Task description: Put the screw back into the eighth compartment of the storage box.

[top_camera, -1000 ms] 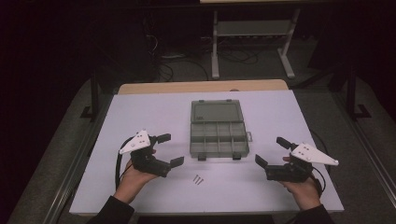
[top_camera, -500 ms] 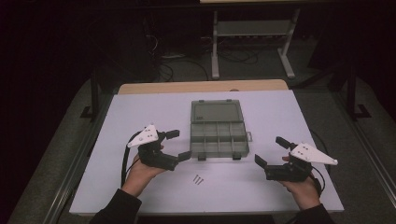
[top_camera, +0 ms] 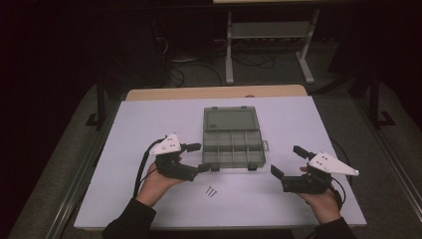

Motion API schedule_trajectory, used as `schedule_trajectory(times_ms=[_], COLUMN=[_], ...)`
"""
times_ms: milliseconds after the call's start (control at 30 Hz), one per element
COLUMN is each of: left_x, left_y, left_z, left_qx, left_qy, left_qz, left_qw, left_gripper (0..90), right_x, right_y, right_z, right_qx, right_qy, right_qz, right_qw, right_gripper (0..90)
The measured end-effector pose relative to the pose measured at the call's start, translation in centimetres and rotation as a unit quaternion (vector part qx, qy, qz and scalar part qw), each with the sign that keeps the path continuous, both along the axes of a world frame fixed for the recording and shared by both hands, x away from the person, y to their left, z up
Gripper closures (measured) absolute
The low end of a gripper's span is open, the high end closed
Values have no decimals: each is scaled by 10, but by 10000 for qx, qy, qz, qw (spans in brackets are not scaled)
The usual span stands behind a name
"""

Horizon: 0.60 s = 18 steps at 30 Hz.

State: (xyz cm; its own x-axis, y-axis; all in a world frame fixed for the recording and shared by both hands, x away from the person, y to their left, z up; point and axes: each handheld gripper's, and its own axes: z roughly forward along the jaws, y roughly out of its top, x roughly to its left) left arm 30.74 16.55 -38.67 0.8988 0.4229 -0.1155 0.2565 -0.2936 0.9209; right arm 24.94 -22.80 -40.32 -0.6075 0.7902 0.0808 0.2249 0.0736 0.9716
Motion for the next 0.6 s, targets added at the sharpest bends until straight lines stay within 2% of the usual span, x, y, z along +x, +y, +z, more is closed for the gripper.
schedule_trajectory(times_ms=[133,300,400,533,600], left_x=[-1,-1,-1,0,0], left_y=[-4,-8,-11,-13,-14], left_z=[-3,-7,-9,-11,-12], left_qx=[253,532,622,866,908], left_qy=[151,244,353,468,582], left_qz=[-5,-78,-103,-122,-110], left_qw=[9996,9983,9974,9951,9941], left_gripper=[269,316,351,410,441], right_x=[0,0,0,0,0], right_y=[1,0,0,0,0], right_z=[0,0,0,0,0], right_qx=[-6,-35,-29,-38,-27], right_qy=[17,9,0,1,1], right_qz=[-1,-3,-8,-5,2], right_qw=[10000,10000,10000,10000,10000], right_gripper=[0,0,0,0,0])
